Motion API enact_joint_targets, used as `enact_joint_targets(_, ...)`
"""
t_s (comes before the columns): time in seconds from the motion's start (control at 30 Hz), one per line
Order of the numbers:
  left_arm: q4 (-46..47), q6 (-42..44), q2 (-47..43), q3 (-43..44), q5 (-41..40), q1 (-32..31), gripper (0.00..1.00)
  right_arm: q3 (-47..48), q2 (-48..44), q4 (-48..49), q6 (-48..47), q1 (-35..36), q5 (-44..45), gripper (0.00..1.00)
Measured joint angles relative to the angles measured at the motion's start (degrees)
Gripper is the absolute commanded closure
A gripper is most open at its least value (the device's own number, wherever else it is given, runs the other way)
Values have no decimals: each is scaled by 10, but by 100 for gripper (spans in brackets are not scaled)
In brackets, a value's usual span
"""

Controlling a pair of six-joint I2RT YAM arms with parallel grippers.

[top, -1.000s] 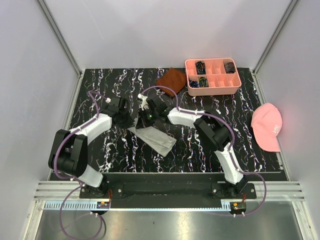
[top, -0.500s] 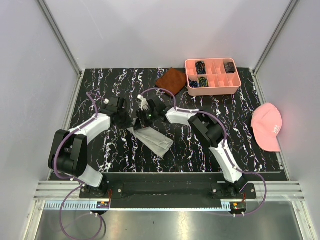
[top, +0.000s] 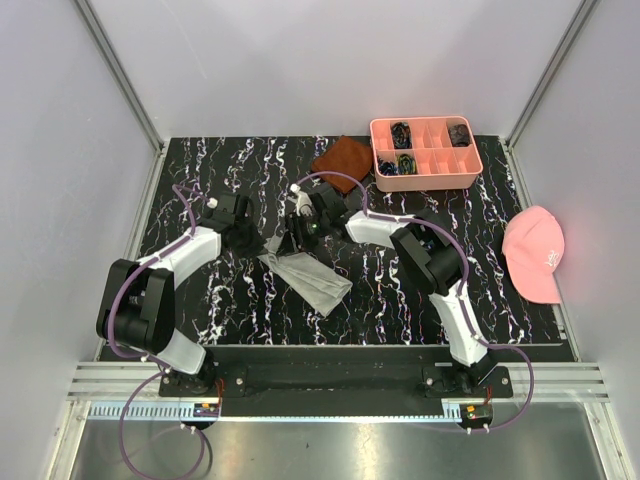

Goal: Fold the napkin into a case and place the utensils inside
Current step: Grasp the top corner of the smaller rectangle folded napkin from the folded napkin.

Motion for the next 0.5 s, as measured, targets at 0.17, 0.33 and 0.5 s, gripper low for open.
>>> enact_joint_targets(0.17, 0, 0, 0, 0, 1, 0, 100, 3, 0, 1, 9, 0, -5, 71)
enact_joint_targets(0.33, 0, 0, 0, 0, 4, 0, 100, 25, 7, 16, 33, 0, -24, 76)
enact_joint_targets(0.5, 1, 0, 0, 0, 11, 0, 100, 44, 28, 37, 54, 0, -43, 80)
